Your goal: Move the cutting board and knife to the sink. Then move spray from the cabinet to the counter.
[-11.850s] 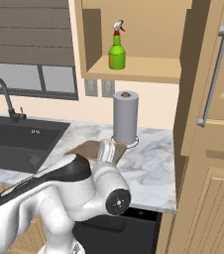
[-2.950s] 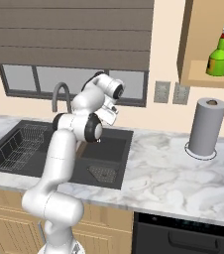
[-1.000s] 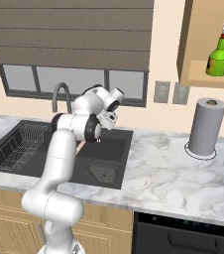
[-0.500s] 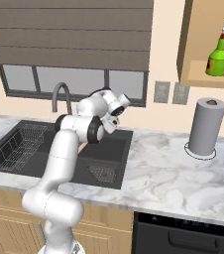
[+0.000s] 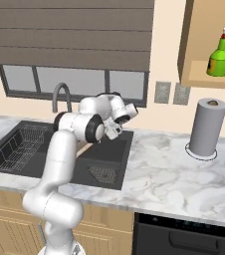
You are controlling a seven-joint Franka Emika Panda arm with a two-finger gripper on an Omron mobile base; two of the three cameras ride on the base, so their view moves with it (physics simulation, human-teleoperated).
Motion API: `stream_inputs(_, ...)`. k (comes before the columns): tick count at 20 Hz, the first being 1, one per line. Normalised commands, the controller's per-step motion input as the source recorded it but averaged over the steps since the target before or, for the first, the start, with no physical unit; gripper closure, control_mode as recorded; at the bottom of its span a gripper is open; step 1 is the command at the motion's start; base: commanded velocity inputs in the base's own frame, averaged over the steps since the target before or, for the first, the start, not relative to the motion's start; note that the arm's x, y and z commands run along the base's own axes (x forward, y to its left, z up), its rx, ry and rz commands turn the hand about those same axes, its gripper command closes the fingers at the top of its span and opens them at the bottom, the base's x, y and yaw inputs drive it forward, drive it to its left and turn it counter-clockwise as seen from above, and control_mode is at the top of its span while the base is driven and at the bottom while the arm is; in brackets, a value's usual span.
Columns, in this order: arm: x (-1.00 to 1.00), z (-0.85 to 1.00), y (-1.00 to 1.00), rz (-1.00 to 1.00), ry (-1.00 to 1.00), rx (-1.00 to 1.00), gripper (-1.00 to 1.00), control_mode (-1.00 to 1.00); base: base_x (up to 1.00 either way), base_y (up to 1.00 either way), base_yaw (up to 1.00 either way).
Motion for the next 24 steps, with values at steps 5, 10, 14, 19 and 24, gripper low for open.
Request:
stream_inputs(5,-0.29,-0.14,-0.12,-0.29,-0.01,0.10,1.00,-1.00,0.00,0.00,0.00)
stream_inputs(10,-0.15,-0.20,-0.10,-0.40,0.00,0.06,1.00,-1.00,0.00,0.00,0.00)
stream_inputs(14,-0.10,-0.09,-0.06,-0.43,-0.07,0.03,1.00,-1.00,0.00,0.00,0.00)
stream_inputs(19,-0.17,-0.07,-0.01,-0.32,-0.18,0.01,1.00,-1.00,0.00,0.00,0.00)
stream_inputs(24,-0.01,-0.01,0.00,-0.02,-0.14,-0.03,1.00,-1.00,0.00,0.00,0.00)
